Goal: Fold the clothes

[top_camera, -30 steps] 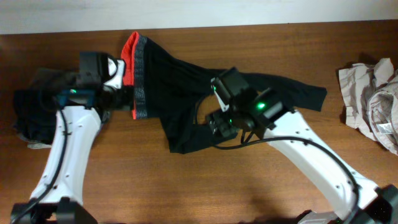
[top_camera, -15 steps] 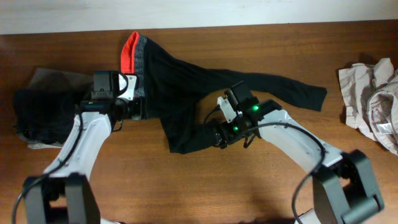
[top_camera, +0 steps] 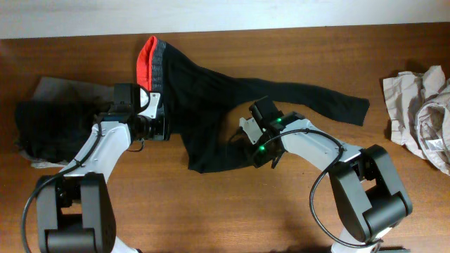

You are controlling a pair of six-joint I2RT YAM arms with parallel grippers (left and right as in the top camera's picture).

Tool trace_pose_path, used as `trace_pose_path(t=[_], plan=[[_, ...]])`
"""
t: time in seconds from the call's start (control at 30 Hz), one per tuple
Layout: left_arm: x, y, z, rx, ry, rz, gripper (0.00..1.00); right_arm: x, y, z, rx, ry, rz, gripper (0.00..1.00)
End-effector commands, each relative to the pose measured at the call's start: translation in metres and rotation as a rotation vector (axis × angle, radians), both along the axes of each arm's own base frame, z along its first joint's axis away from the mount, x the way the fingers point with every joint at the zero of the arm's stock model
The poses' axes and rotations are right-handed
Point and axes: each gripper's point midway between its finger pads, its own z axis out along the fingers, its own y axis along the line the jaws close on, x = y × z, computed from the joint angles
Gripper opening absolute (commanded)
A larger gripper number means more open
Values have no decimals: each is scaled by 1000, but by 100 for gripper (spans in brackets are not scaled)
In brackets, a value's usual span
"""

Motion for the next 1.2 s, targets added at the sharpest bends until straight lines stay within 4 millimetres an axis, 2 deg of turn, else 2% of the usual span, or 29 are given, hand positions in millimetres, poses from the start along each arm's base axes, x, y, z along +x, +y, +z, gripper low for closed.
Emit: trace_pose_path(t=[0.0,0.1,0.2,0.3,0.4,0.5,0.6,0.7,0.73,0.8,0.9,0.97,1.07,1.17], plan=[[-3,-3,-3,-20,14,-9,61,-5,-11,3,-49,40,-89,4],[-3,-3,-3,-20,14,-9,61,2,-52,23,-271,-2,-284,4],[-3,-3,-3,-20,14,-9,61,3,-97,64,-493,-77,-442,4],[-3,-3,-3,-20,14,-9,61,3,-124,103,-598,-143,-525,4],[-3,-3,-3,-20,14,-9,61,-3,-160,139,-705,-185,-680,4],[-3,-3,-3,-19,14,-9,61,-9,-194,161,-750,-169,-811,4],[-3,-3,-3,-14,13,-14,61,-15,-221,165,-764,-117,-897,4],[-4,-2,-4,-9,14,-12,61,-29,-250,166,-799,-44,-979,4],[-4,-1,-4,-7,16,-11,61,-39,-270,166,-816,5,-1045,4],[-4,-1,-4,-7,15,-11,60,-47,-281,164,-795,55,-1116,4],[-4,-6,-2,-33,17,-21,57,-53,-287,160,-747,113,-1161,4],[-8,-21,2,-113,21,-60,57,-54,-288,160,-746,116,-1155,4],[-19,-45,7,-200,33,-171,59,-52,-285,160,-744,109,-1147,4],[-31,-59,5,-197,60,-237,65,-49,-282,159,-742,100,-1137,4]])
